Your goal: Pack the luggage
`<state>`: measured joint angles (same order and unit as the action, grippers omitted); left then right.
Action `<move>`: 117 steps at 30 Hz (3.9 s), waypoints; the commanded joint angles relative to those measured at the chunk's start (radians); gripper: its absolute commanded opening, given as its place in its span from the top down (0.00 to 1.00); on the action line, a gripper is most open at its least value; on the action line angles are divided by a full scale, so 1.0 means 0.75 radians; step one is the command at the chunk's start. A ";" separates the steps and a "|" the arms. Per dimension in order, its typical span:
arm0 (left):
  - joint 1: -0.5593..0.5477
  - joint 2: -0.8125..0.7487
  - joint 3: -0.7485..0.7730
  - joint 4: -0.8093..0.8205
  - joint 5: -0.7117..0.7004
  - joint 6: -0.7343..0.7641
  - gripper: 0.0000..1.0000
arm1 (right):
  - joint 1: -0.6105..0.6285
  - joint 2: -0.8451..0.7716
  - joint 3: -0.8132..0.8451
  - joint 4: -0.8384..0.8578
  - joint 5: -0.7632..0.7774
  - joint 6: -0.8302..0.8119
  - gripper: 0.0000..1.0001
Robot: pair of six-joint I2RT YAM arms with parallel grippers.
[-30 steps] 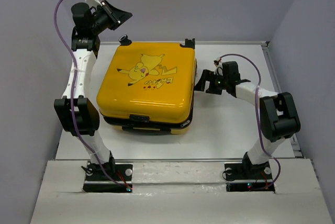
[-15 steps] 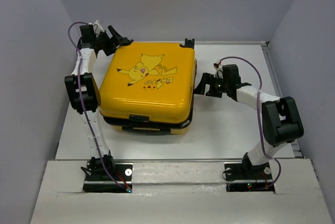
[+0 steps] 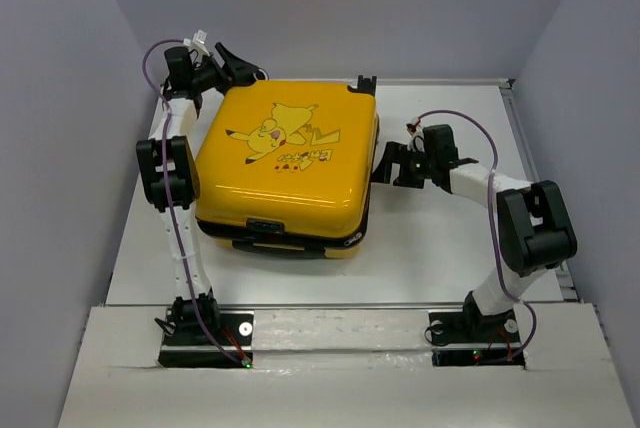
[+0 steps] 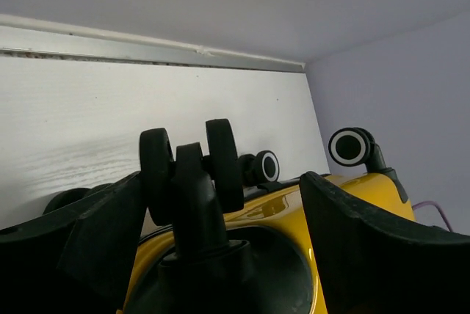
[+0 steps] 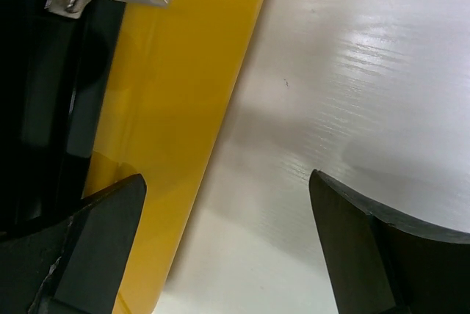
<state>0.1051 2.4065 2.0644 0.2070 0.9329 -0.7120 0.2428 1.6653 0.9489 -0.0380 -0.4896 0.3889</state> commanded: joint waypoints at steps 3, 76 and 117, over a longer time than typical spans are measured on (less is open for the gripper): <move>-0.077 0.029 -0.098 0.260 0.190 -0.182 0.28 | 0.055 0.054 0.042 0.110 -0.104 0.038 0.00; -0.336 -2.287 -1.547 -0.427 -0.763 0.174 0.32 | 0.390 -1.254 -0.504 -0.176 0.137 0.044 0.93; -0.694 -2.540 -2.147 -0.274 -0.802 -0.028 0.77 | 0.525 -0.721 -0.498 0.629 0.287 -0.154 0.54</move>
<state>-0.2996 0.3996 0.4541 -0.2081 0.4507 -0.6933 0.7776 1.1320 0.4515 0.2317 -0.1242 0.3084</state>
